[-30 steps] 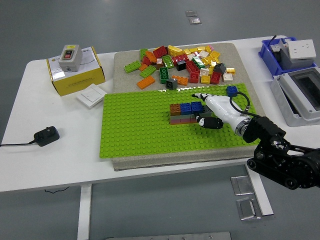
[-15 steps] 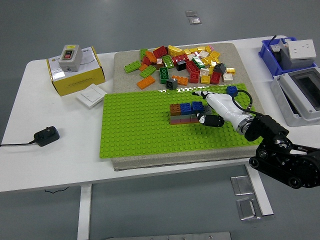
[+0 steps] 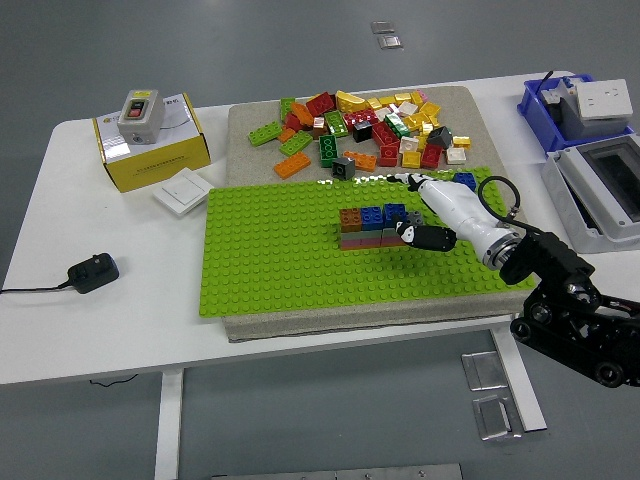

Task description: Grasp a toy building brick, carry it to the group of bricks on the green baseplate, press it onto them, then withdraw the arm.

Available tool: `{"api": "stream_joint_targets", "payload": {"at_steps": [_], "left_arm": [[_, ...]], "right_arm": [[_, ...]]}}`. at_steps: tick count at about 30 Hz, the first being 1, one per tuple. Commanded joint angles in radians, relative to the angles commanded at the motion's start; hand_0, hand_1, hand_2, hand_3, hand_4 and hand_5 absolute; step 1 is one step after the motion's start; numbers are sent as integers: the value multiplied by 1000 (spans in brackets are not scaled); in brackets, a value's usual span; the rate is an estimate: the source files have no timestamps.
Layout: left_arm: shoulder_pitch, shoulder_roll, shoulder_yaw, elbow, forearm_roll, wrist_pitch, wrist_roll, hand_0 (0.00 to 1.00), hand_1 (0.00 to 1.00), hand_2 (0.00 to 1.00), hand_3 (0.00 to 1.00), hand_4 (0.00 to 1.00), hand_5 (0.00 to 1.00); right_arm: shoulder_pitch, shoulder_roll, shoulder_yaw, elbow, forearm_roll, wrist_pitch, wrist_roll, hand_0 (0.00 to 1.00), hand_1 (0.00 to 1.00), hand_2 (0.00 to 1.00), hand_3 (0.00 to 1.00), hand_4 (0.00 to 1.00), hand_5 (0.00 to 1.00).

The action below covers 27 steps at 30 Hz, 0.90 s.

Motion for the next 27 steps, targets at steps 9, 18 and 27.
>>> {"api": "stream_joint_targets", "payload": {"at_steps": [9, 18, 27], "left_arm": [[6, -1, 1, 0, 0, 0, -1, 662, 661, 579, 600, 191, 700], [4, 0, 6, 0, -2, 0, -2, 662, 661, 579, 600, 192, 700], [3, 2, 6, 0, -1, 0, -1, 662, 661, 579, 600, 191, 701]], "right_arm": [[-51, -23, 66, 51, -161, -12, -28, 784, 858, 946, 675, 527, 385], [-32, 8, 45, -10, -125, -13, -22, 798, 876, 998, 645, 537, 414], [-23, 28, 31, -52, -87, -13, -15, 796, 871, 998, 645, 532, 406]]}}
